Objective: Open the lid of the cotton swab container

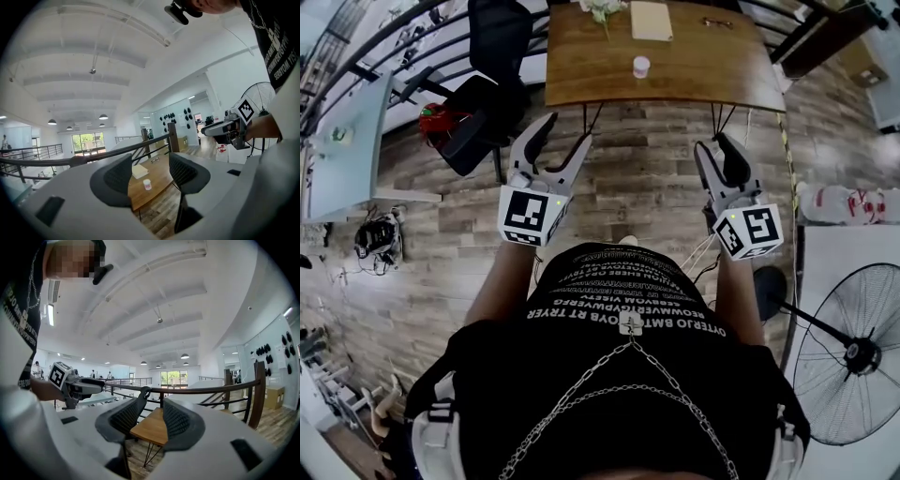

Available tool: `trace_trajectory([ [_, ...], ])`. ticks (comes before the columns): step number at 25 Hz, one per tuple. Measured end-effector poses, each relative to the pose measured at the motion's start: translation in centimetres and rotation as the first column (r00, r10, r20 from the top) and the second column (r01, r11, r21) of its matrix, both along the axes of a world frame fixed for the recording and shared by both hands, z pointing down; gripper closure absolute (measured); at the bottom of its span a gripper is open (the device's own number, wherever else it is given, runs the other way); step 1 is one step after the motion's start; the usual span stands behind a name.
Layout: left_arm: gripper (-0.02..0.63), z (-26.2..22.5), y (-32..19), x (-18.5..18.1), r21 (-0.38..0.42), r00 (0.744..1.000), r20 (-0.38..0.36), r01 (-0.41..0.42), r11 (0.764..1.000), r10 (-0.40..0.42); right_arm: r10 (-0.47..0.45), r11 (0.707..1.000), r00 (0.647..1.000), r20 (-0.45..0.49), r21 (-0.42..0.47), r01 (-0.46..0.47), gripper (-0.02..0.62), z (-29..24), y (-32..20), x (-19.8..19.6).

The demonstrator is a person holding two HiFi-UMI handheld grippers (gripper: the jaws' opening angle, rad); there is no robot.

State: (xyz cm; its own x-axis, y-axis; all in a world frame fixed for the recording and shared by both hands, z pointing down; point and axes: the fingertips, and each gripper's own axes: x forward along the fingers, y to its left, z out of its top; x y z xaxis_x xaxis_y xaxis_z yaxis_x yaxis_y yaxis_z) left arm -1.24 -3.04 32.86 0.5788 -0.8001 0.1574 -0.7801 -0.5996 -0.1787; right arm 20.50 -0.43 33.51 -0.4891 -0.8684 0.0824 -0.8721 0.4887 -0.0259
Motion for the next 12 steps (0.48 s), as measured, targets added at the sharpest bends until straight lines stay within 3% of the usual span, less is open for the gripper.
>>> trace_trajectory([
  [4,0.354,1.5,-0.1,0.4,-0.044,1.000,0.017,0.022,0.999,-0.021,-0.008,1.000,1.000,0.015,-0.019,0.008,0.439,0.7,-0.8,1.3],
  [12,0.354,2.1,-0.5,0.7,-0.038,0.999,0.012,0.031,0.999,-0.031,-0.023,0.999,1.000,0.017,-0.034,0.024,0.437,2.0,-1.6,1.1],
])
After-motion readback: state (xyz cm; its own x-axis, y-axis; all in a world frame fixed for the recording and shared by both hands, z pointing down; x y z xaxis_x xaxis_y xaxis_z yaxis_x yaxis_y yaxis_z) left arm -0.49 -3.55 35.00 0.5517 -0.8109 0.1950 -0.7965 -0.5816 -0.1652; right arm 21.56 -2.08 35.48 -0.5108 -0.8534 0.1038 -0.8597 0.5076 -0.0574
